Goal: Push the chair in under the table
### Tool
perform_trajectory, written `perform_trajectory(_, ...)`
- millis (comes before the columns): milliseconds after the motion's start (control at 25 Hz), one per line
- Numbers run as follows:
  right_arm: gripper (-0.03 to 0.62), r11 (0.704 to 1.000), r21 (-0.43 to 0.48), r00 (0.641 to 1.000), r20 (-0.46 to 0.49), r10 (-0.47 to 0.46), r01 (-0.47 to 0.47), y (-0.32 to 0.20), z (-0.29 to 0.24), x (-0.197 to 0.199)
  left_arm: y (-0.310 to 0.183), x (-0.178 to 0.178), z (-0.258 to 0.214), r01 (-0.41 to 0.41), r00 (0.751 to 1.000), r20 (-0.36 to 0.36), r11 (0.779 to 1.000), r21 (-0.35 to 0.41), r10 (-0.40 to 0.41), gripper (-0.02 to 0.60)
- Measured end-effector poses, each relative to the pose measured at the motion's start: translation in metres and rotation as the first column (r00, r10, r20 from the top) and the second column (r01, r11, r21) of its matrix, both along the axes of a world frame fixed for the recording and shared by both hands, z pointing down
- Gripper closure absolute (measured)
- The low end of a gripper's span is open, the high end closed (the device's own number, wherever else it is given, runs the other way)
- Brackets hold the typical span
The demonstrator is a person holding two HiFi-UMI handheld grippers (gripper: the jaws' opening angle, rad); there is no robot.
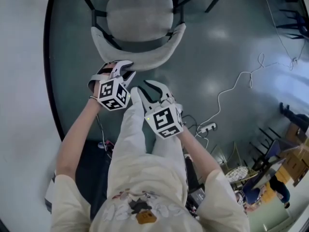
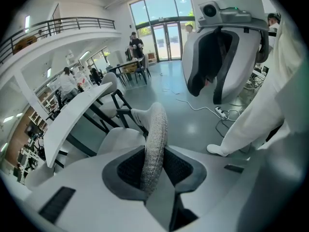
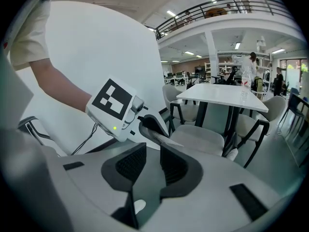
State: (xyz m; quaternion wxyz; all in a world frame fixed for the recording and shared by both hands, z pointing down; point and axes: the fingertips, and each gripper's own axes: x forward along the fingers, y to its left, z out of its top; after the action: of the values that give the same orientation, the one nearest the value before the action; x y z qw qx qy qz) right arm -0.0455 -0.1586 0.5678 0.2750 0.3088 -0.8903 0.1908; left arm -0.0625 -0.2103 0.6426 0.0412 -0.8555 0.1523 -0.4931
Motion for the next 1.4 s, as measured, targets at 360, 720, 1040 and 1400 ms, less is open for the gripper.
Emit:
perform_trajectory(360, 0.503, 0.999, 0.021, 0.999, -0.017, 0.043, -0.042, -0.053, 0.015, -0.014, -0.059, -0.01, 0.0, -0.014, 1.0, -0.016, 0.999, 0.038, 0.015, 0.474)
perform_trajectory(720, 0.503, 0.997, 0.022, 0.997, -0.013, 0.07, -0.07, -0.062, 0.005, -0.027, -0.084, -0.011, -0.003, -0.038, 0.999, -0.03, 0.999, 0.037, 0.039, 0.469)
perform_trajectory(1040, 0.503, 0.996, 0.024, 0.996, -0.03, 0.086, -0.085, -0.045, 0.002, -0.021, -0.078, -0.007, 0.0, -0.041, 0.998, -0.037, 0.999, -0.008, 0.041, 0.465)
perform_trajectory(1400, 0.503, 0.995, 0.029, 0.994, -0.037, 0.102, -0.101, 0.0, -0.016, 0.003, -0.061, 0.001, -0.028, 0.064, 0.995, -0.07, 0.998, -0.012, -0.064, 0.465)
